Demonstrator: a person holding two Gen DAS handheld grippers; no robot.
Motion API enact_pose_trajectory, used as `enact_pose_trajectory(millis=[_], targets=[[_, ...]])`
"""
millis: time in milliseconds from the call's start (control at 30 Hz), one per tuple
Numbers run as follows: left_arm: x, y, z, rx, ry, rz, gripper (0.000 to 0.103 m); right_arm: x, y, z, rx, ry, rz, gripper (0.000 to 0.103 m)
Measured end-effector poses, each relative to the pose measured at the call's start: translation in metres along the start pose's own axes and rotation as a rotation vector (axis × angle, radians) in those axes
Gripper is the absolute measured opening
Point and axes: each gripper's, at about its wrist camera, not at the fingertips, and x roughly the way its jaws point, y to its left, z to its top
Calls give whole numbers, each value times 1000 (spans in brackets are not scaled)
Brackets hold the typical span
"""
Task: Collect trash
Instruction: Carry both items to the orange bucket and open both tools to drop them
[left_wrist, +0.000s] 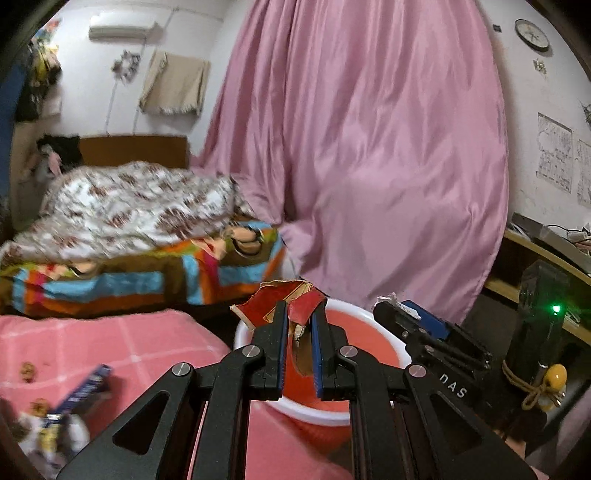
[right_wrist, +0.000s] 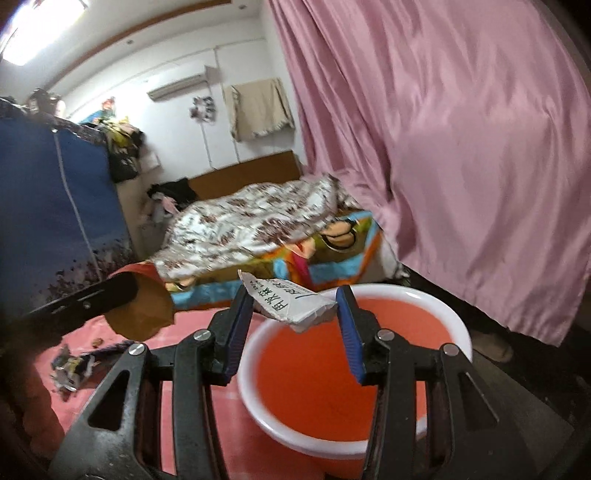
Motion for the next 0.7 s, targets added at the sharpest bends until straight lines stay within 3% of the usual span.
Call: enact_pose_trajectory(millis=[200,400,533,700], targets=[[46,3,-5,-78,116,-38,9,17,-21,-5,45,63,-28,55],[67,7,-6,-111,170,-14,12,30,-34,-10,86,110,-49,66],[64,9,-9,-119,158,-20,34,28,-38,-10,99,102,-56,73],[58,13,-5,-135,141,-21,36,20,-39,-8,107,72,-78,80]])
